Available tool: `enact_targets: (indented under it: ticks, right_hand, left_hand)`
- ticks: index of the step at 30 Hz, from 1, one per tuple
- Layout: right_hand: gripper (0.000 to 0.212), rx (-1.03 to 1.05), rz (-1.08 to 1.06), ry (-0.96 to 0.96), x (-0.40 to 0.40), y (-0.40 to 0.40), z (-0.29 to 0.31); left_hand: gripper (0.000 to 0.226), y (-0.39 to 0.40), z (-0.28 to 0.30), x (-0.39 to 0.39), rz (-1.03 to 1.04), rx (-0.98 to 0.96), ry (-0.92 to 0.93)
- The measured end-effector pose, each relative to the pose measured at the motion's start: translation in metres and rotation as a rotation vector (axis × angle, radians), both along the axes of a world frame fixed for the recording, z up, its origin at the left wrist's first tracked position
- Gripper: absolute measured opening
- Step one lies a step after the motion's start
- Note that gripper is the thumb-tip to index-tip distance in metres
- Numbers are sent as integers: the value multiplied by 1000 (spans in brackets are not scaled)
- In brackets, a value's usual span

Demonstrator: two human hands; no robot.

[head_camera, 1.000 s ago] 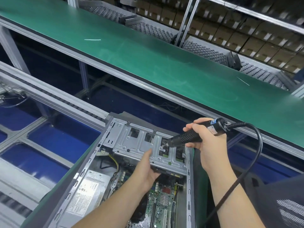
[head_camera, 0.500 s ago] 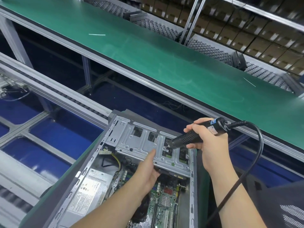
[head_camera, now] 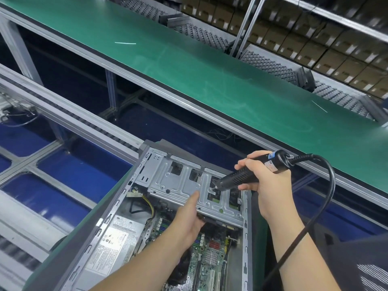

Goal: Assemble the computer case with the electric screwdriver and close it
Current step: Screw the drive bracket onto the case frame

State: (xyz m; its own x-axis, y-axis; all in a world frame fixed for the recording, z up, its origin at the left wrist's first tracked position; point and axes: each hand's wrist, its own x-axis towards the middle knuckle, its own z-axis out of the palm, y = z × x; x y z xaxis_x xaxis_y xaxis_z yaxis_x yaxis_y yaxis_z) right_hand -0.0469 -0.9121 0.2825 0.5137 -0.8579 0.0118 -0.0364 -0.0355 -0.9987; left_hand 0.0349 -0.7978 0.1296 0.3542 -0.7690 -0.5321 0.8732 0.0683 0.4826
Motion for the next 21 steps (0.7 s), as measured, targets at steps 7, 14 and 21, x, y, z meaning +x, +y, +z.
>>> enact_targets:
  ticks: [7, 14, 21]
  right_hand:
    - [17, -21, 54, 7, 5, 1, 3]
    - [18, -55, 109, 56, 8, -1, 3]
    - [15, -82, 125, 107, 13, -1, 3]
  left_hand:
    - [38, 0, 0, 0, 10, 7, 9]
    - [39, 0, 1, 0, 18, 1, 0]
    - [40, 1, 1, 0, -9, -11, -19]
